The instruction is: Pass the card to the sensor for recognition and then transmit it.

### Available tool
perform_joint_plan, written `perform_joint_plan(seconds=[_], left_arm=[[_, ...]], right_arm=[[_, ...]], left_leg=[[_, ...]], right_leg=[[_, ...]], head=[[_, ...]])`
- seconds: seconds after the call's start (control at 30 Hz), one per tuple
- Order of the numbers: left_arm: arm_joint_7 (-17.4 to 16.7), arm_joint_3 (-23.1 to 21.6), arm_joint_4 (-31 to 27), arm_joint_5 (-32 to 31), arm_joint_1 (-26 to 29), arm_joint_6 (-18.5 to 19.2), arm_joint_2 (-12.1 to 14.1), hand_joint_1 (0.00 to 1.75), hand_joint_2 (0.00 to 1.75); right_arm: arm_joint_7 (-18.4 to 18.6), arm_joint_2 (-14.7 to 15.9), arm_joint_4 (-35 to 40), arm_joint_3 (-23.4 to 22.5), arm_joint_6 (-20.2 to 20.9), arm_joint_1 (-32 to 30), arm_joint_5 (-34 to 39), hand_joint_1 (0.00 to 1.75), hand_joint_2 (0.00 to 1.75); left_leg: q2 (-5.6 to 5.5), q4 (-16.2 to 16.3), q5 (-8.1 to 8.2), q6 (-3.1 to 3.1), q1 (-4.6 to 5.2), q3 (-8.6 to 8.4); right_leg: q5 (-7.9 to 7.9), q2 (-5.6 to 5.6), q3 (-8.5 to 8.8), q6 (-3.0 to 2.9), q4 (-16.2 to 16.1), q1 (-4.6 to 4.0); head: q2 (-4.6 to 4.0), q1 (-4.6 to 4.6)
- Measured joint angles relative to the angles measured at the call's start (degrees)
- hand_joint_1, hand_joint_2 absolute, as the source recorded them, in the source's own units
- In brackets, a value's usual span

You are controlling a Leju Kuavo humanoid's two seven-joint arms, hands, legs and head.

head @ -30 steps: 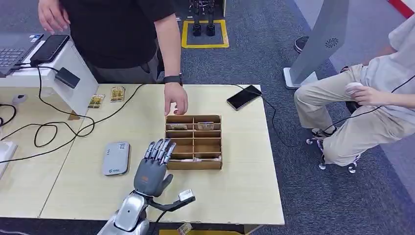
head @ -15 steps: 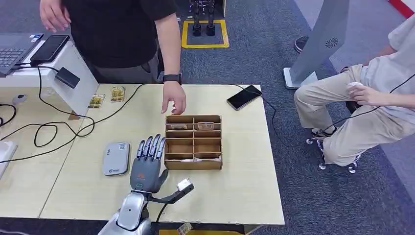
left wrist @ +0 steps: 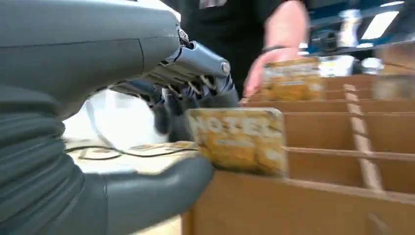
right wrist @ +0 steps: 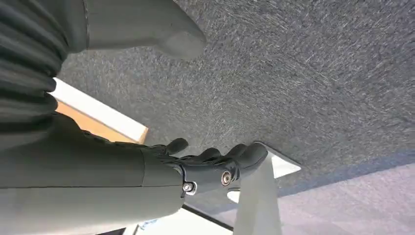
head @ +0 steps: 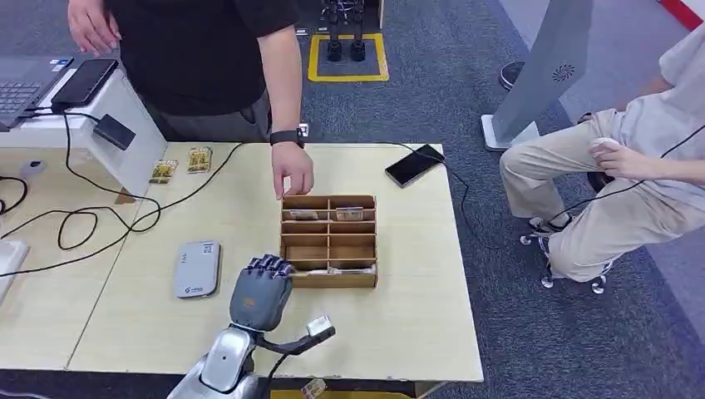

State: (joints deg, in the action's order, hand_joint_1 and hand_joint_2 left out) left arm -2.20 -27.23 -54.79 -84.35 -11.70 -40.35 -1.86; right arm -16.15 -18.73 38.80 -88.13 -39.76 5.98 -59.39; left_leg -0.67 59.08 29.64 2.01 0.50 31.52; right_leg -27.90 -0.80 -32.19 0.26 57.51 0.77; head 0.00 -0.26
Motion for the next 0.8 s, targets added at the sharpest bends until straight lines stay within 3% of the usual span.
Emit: perform_joint_plan(seconds=[0.23, 0.47, 0.8], left_arm=[[5.5, -0.2, 0.4, 1.3, -0.6, 0.0, 0.6, 1.75, 1.75], [10.4, -0.4, 4.3, 5.1, -2.4, 0.0, 0.7, 1.75, 1.75], [8.6, -0.7, 5.3, 3.9, -2.9, -0.2, 0.7, 1.75, 1.75]], right_arm=[[-0.4, 0.0, -0.3, 0.0, 0.0, 0.0, -0.6, 0.00, 1.75], [-0.7, 0.0, -0.5, 0.0, 0.0, 0.0, -0.9, 0.00, 1.75], [-0.5, 0.0, -0.5, 0.0, 0.0, 0.1, -1.1, 0.00, 1.75]], left_leg=[[-0.03, 0.0, 0.00, 0.00, 0.00, 0.00], [-0.12, 0.0, -0.01, 0.01, 0.00, -0.12], [-0.11, 0.0, -0.01, 0.00, 0.01, -0.38]], right_leg=[[0.00, 0.01, 0.01, 0.00, 0.0, 0.00], [-0.01, 0.11, 0.18, 0.00, 0.0, 0.01], [0.00, 0.12, 0.44, 0.00, 0.0, 0.00]], head=[[0.00, 0.00], [0.00, -0.02], [0.00, 0.00]])
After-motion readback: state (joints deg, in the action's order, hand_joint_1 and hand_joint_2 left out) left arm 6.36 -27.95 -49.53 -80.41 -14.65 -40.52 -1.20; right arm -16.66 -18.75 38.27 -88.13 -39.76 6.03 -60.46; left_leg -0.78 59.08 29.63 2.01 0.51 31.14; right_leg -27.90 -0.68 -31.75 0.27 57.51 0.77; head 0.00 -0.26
